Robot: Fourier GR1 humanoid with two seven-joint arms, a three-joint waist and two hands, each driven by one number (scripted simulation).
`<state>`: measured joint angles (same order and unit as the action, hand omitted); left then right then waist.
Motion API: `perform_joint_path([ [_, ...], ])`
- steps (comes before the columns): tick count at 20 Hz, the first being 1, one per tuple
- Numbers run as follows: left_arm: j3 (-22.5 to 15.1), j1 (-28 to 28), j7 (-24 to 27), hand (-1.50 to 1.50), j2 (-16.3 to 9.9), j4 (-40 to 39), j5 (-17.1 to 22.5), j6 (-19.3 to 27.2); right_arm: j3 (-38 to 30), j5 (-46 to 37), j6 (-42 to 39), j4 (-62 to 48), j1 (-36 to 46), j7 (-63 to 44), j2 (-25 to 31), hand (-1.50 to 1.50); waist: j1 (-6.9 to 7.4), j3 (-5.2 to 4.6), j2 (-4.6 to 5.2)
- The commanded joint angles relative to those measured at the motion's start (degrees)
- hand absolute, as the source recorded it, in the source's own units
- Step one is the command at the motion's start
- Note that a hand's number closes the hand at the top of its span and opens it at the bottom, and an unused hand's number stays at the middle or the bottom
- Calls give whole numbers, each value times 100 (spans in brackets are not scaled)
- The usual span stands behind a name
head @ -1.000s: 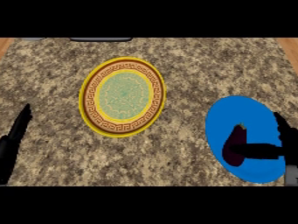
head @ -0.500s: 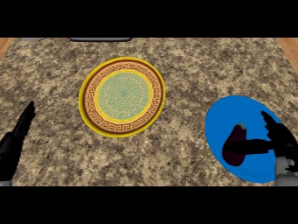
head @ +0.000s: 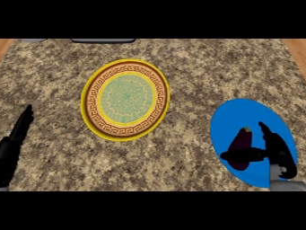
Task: Pick the eggplant from the plate and place it in the plate
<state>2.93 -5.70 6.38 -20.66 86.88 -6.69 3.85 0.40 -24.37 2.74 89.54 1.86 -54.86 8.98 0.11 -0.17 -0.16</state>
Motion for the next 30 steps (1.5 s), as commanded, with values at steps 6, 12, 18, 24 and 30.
perform_joint_path([
  [6,329,-6,339,0,88,-256,-81,-392,-249,-49,150,-405,171,716,-39,150,-4,17,15],
  [12,241,247,180,0,213,-333,-233,-237,105,-551,-324,-966,646,1392,588,150,52,18,45],
  [18,171,119,169,0,207,-80,-273,-261,1151,-1527,-948,-1352,1168,2632,1404,150,193,24,45],
  [24,354,202,166,0,192,-389,-245,-304,925,-2285,-26,-1270,1543,2768,1558,150,4,16,15],
  [30,413,141,100,0,237,-202,-215,-284,937,-2736,488,-245,1778,2622,1498,150,-41,12,-10],
])
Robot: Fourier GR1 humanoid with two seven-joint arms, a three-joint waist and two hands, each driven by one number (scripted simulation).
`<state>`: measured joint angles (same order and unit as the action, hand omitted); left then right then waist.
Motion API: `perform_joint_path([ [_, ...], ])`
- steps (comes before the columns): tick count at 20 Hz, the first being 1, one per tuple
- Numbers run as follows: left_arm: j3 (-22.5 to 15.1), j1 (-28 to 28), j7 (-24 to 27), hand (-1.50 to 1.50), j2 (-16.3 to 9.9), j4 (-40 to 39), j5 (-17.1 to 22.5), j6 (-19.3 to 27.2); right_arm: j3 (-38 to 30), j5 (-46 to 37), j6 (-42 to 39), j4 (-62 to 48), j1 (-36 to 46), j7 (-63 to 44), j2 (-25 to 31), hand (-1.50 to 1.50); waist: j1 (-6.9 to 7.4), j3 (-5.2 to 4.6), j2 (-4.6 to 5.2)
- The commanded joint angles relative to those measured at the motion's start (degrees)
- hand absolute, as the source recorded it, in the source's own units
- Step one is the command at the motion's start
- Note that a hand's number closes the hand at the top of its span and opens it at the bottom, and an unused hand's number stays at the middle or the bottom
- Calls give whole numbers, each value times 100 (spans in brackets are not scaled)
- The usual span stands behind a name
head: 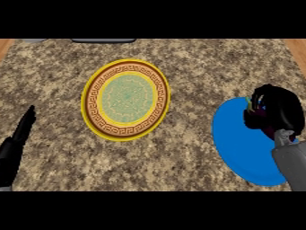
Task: Pick the eggplant from the plate and place it in the plate
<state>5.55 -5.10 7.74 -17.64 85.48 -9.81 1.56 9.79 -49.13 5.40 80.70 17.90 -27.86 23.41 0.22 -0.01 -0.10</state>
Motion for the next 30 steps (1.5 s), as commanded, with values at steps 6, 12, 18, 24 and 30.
perform_joint_path([
  [6,64,21,79,0,21,-139,-39,-6,485,-217,429,1845,254,300,-407,150,-40,-2,-12],
  [12,98,-26,-144,0,-7,262,-39,-95,674,28,-392,2366,891,-40,-787,150,29,-1,3],
  [18,126,16,59,0,29,-33,-138,-129,1210,-308,-801,1943,1855,-778,-1839,150,38,-3,7],
  [24,426,42,153,0,-218,-125,186,-537,1360,-47,133,204,2627,-977,-2323,150,108,-3,26],
  [30,28,205,-67,0,179,54,-236,-173,1540,889,585,-1652,3902,-1098,-2337,150,242,-5,58],
])
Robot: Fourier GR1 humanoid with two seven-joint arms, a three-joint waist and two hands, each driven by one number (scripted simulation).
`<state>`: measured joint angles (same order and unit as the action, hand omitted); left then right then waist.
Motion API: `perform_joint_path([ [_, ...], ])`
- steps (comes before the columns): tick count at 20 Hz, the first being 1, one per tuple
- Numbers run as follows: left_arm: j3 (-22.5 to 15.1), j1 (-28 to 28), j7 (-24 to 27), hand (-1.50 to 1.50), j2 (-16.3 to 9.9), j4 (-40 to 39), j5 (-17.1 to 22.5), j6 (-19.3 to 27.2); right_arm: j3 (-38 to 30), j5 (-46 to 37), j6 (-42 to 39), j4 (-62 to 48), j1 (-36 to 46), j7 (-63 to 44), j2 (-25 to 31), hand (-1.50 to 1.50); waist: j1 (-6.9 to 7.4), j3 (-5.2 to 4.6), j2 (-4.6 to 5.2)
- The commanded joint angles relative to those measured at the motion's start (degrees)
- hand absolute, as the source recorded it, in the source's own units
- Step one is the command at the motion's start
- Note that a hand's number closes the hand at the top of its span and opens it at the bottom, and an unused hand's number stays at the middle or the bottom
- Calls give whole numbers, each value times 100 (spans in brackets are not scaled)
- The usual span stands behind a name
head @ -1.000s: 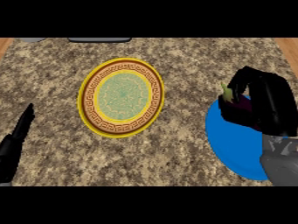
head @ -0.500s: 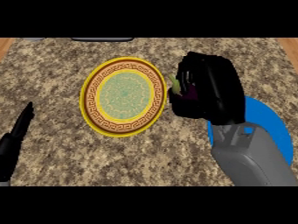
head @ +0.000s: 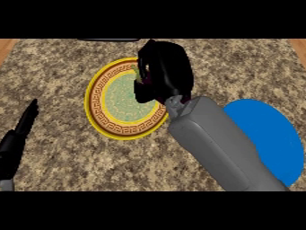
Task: Pick the eggplant from the plate and place it in the plate
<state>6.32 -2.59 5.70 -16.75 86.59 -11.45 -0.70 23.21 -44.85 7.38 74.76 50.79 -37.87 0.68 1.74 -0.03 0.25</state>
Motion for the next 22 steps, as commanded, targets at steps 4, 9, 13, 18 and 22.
perform_joint_path([
  [4,-15,169,-198,0,16,154,64,-133,495,1016,829,-2199,1188,91,-67,150,181,-1,44],
  [9,-152,267,138,0,286,-392,-211,137,990,2011,1225,-2889,1175,702,-68,150,128,-2,53],
  [13,-123,240,160,0,74,-152,-108,-123,905,2706,2123,-3179,1078,434,-68,150,401,0,105],
  [18,-141,243,253,0,173,-311,-167,-48,1580,3346,2517,-3720,1067,509,-68,-150,407,-2,106],
  [22,-73,476,43,0,99,-261,-174,-57,1521,3649,3244,-3561,1203,950,-68,-150,318,3,83],
])
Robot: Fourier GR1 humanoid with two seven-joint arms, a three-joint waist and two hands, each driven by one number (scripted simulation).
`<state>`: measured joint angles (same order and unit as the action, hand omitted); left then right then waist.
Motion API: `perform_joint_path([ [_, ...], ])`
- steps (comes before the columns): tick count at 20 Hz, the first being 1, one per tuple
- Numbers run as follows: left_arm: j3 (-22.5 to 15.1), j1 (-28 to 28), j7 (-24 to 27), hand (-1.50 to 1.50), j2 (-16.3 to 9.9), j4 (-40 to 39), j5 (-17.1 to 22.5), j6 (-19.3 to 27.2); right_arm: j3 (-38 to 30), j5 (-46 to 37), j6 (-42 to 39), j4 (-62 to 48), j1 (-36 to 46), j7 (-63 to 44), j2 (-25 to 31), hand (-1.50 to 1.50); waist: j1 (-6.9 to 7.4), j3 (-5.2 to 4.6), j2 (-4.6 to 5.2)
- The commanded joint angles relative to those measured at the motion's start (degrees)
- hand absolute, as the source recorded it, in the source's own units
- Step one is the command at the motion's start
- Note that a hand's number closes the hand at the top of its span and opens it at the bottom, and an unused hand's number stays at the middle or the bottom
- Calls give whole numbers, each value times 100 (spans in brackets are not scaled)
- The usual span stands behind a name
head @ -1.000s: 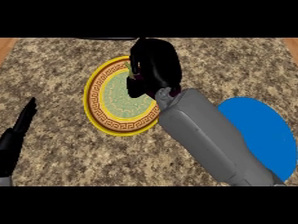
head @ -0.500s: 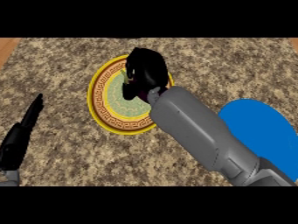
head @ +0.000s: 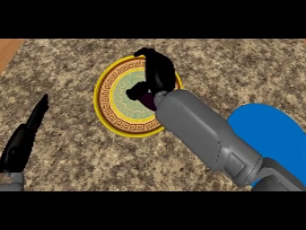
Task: Pick the eggplant from the plate and place it in the plate
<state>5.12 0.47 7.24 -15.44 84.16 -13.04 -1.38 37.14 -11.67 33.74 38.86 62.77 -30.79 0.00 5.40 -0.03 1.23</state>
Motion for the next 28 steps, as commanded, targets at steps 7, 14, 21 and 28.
perform_joint_path([
  [7,166,-231,252,0,-32,-133,58,-10,-393,709,2095,70,-161,771,0,-150,-222,2,-62],
  [14,211,-562,93,0,53,176,45,80,-1625,1479,1760,1398,-1308,2309,290,-150,-527,14,-117],
  [21,343,-476,-40,0,25,182,20,79,-2187,1854,513,2133,-2648,3798,1036,-150,-554,6,-122],
  [28,338,-760,223,0,132,308,-88,6,-2655,1768,-311,2354,-3213,4160,1425,-150,-527,3,-127],
])
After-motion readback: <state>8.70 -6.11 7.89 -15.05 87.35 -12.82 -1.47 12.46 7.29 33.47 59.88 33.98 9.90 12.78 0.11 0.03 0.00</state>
